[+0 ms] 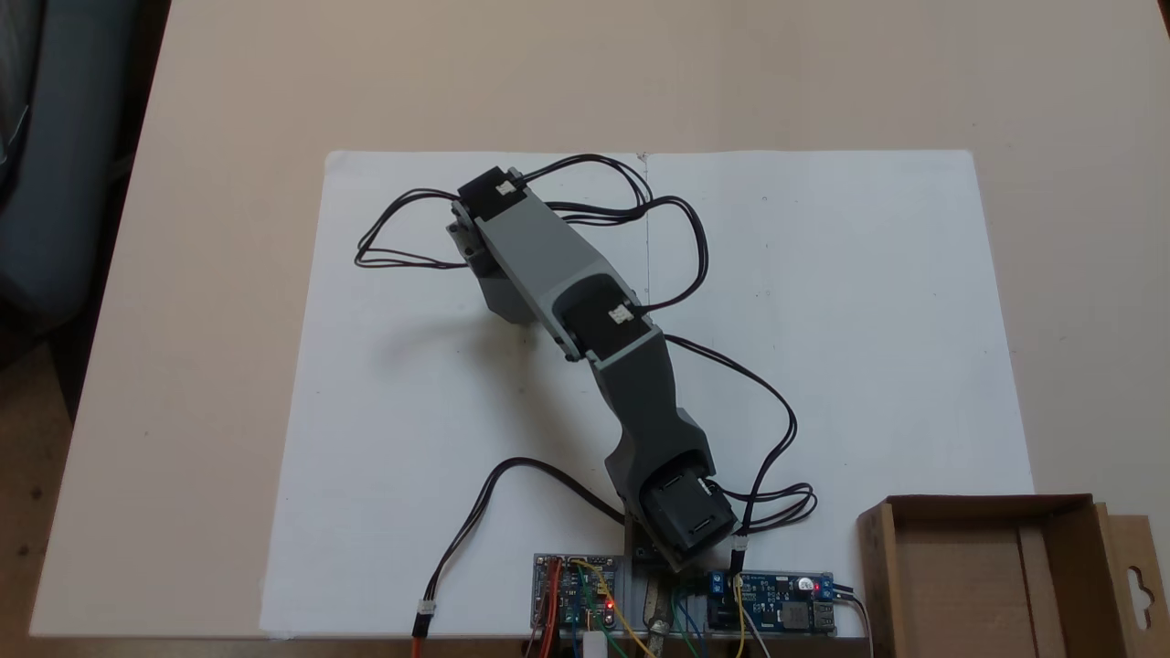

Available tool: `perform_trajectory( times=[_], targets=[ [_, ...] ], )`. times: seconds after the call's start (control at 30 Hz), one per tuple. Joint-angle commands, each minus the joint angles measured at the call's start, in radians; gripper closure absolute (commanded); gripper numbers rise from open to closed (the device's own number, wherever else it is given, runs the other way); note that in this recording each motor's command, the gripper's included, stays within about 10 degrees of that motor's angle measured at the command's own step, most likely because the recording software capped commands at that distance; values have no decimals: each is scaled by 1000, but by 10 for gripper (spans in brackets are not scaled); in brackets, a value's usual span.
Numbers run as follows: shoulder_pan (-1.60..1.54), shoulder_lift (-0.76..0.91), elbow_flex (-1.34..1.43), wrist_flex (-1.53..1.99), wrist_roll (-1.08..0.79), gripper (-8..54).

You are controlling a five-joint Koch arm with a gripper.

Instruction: Grasp a green dice and put it in the bin.

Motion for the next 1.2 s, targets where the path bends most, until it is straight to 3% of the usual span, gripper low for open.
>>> perform_trajectory(
  times=[0.0, 0.9, 1.17],
  targets=[
    [-3, 21, -32, -28, 87, 29],
    [5, 0, -23, -29, 87, 34],
    [-2, 2, -18, -26, 89, 125]
  ],
)
